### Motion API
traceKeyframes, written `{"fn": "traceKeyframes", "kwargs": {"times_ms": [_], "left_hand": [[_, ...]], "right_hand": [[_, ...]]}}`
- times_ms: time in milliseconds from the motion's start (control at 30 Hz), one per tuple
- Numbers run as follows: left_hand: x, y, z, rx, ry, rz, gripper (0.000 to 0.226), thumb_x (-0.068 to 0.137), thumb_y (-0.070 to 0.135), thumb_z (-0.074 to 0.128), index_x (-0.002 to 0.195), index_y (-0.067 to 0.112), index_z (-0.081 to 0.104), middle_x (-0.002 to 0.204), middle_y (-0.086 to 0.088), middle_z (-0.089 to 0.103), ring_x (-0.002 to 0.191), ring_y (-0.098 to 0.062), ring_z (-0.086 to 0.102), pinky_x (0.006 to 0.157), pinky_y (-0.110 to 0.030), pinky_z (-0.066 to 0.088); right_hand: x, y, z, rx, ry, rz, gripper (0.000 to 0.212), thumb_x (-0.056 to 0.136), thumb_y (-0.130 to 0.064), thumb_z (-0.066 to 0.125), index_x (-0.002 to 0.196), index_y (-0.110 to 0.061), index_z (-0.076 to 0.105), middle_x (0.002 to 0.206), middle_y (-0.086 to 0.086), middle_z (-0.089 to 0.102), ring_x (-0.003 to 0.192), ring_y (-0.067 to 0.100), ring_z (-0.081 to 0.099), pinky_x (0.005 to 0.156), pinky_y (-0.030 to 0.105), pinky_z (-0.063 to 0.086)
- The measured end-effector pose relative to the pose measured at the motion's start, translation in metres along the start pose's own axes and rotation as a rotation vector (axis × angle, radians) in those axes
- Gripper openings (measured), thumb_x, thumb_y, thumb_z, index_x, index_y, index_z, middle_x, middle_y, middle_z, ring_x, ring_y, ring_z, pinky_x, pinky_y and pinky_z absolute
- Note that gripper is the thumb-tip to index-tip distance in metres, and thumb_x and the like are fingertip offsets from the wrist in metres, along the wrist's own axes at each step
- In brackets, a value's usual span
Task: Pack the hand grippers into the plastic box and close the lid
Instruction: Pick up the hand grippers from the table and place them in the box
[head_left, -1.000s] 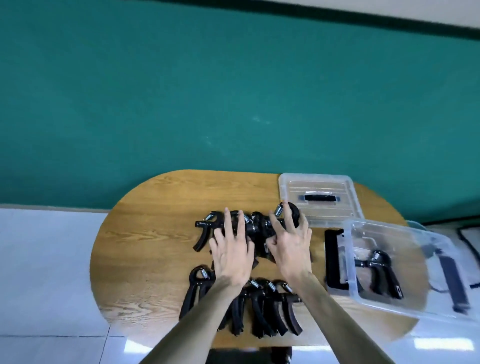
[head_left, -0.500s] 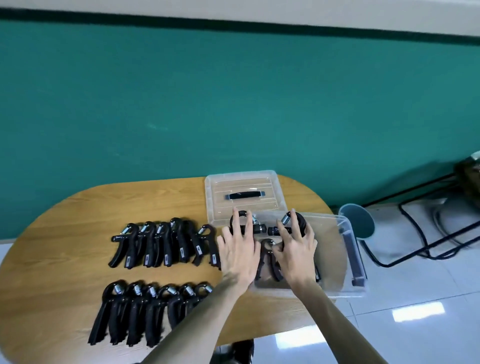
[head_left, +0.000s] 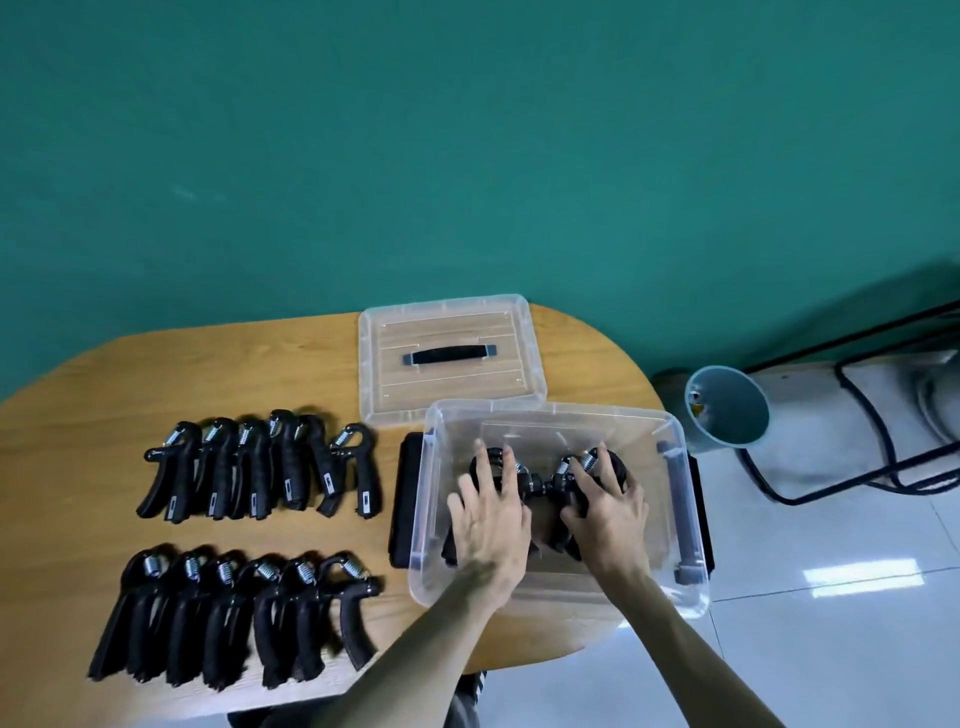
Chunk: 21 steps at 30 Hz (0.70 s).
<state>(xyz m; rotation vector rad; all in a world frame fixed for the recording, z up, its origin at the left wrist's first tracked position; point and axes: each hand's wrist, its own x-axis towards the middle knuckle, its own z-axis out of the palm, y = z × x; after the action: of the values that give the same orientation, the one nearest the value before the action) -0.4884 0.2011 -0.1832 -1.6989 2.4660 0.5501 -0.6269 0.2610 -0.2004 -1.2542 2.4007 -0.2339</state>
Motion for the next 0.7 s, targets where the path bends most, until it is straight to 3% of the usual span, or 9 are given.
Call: {"fn": "traceKeyframes", "kwargs": {"times_ms": [300, 467, 633, 700], "left_hand": [[0.033, -0.01, 0.058, 0.071, -0.107, -0.058, 0.074, 0.1, 0.024, 0.046, 0.159, 0.021, 0.003, 0.166, -0.019, -0.003, 0.115, -0.03, 0.041, 0.091, -0.044, 0.036], [0.04, -0.014, 0.082, 0.066, -0.101, -0.06, 0.09, 0.087, 0.016, 0.065, 0.159, 0.022, 0.011, 0.164, -0.02, 0.014, 0.105, -0.029, 0.049, 0.081, -0.044, 0.042], [0.042, -0.017, 0.091, 0.095, -0.139, -0.031, 0.102, 0.085, -0.001, 0.055, 0.157, 0.025, -0.013, 0.166, -0.018, 0.003, 0.111, -0.031, 0.046, 0.084, -0.044, 0.044], [0.042, -0.016, 0.091, 0.073, -0.137, -0.037, 0.105, 0.083, -0.001, 0.057, 0.155, 0.026, -0.014, 0.166, -0.018, 0.007, 0.108, -0.03, 0.048, 0.081, -0.044, 0.045]], "right_hand": [[0.038, 0.026, 0.055, -0.01, -0.173, -0.136, 0.066, 0.077, -0.033, 0.054, 0.143, -0.027, 0.051, 0.164, 0.008, 0.022, 0.14, 0.047, 0.023, 0.108, 0.062, 0.033], [0.043, 0.033, 0.063, -0.051, -0.225, -0.185, 0.065, 0.087, -0.017, 0.063, 0.148, -0.025, 0.045, 0.166, 0.01, 0.014, 0.14, 0.047, 0.017, 0.109, 0.062, 0.03], [0.042, 0.035, 0.066, -0.061, -0.2, -0.225, 0.06, 0.09, -0.008, 0.06, 0.147, -0.018, 0.045, 0.164, 0.014, 0.018, 0.137, 0.052, 0.026, 0.099, 0.064, 0.044], [0.043, 0.036, 0.067, -0.102, -0.191, -0.245, 0.064, 0.088, -0.005, 0.062, 0.147, -0.018, 0.045, 0.163, 0.014, 0.016, 0.137, 0.052, 0.028, 0.099, 0.062, 0.046]]}}
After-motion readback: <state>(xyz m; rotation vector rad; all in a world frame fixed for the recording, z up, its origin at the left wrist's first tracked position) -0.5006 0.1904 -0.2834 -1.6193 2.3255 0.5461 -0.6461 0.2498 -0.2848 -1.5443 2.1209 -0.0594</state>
